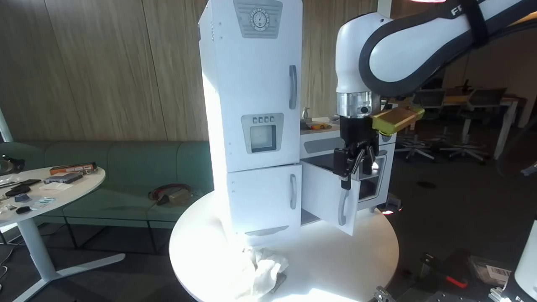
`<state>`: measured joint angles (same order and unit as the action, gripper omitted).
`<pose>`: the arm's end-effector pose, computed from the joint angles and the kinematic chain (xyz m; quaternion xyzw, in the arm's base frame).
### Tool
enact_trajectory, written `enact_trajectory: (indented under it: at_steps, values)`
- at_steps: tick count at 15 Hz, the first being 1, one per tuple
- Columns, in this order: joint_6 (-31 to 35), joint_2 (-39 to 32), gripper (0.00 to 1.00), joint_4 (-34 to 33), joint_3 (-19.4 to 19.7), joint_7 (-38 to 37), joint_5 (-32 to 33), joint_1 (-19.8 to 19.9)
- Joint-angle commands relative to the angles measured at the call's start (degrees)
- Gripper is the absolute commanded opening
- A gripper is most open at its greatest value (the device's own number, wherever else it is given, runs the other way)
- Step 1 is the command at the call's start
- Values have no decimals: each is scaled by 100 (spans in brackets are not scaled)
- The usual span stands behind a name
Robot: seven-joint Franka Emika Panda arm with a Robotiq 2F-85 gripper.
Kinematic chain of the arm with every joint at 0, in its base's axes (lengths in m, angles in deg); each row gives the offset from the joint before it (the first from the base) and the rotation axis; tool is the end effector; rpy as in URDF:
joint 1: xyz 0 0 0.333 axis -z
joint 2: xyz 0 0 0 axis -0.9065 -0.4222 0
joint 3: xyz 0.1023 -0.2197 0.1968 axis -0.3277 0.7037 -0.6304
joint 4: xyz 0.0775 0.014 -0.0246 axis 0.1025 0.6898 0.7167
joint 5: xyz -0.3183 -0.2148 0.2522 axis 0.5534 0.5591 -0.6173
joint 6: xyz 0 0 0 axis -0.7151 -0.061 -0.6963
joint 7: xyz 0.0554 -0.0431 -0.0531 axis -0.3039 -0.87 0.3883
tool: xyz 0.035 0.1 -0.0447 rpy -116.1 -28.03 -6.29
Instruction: Remove the black bowl from the upper cabinet and put it on the counter.
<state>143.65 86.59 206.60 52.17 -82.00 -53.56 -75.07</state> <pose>0.3759 0.1641 0.3725 0.9929 0.0981 0.0041 0.0671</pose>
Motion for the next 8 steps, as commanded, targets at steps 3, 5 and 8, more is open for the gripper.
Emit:
enact_trajectory:
  at_steps: [3,5,8]
  values:
    - [-320,752,100,-598,-112,203,796,-105]
    - [-81,928,100,-801,-62,291,1042,-98]
    - [480,1030,100,-992,72,625,1209,-104]
